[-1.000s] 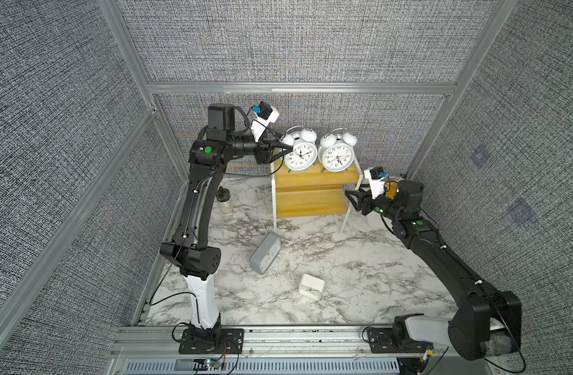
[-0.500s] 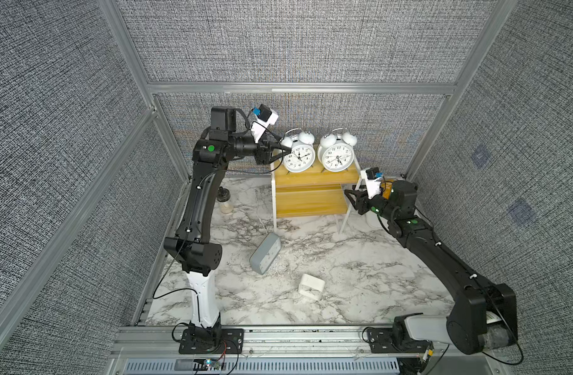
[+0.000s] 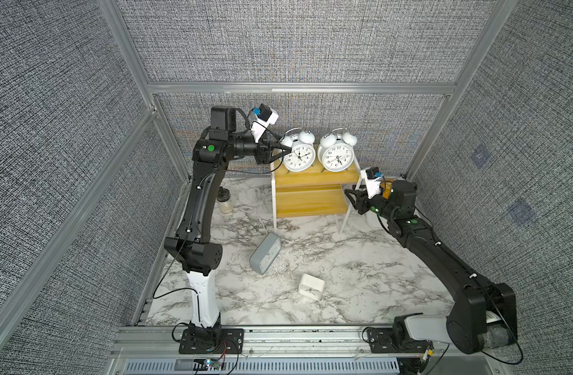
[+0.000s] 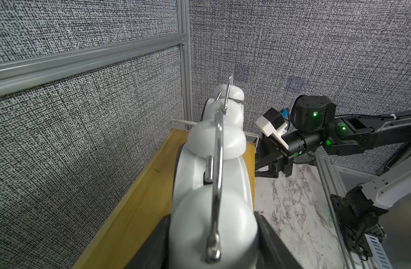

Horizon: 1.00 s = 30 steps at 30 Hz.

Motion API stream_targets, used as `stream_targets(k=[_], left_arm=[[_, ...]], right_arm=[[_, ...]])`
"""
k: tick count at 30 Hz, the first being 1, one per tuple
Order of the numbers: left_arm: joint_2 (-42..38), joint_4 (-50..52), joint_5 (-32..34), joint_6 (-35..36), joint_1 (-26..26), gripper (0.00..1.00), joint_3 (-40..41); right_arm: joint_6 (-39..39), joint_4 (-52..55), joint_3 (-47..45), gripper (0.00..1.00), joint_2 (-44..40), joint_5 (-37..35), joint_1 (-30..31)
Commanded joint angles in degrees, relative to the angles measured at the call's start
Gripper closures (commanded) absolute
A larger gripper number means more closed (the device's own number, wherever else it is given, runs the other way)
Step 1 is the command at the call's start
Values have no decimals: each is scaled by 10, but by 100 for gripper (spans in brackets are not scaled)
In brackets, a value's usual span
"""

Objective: Place the alarm clocks on the shelf by style
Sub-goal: Place the alarm on the shelf.

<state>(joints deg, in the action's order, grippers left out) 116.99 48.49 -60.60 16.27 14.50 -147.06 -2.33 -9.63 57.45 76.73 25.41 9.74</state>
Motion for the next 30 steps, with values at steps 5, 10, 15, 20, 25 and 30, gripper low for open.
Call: stream_targets(k=[5, 10, 15, 20, 25, 30], left_arm=[[5, -8, -19, 5, 0, 66, -21], [11, 32, -12, 30, 0, 66, -33], [16, 47, -11, 39, 0, 65, -33], [18, 48, -10, 41, 0, 60, -33], [17, 44, -8, 38, 0, 44, -33], [18, 36, -9, 30, 1, 34, -33]], right_arm=[[-1, -10, 2, 58, 2, -6, 1], [-1, -12, 2, 58, 1, -10, 1], [2, -14, 1, 58, 3, -7, 0], [4, -14, 0, 59, 5, -6, 0], [4, -14, 1, 59, 6, -6, 1], [5, -13, 0, 59, 8, -5, 0]])
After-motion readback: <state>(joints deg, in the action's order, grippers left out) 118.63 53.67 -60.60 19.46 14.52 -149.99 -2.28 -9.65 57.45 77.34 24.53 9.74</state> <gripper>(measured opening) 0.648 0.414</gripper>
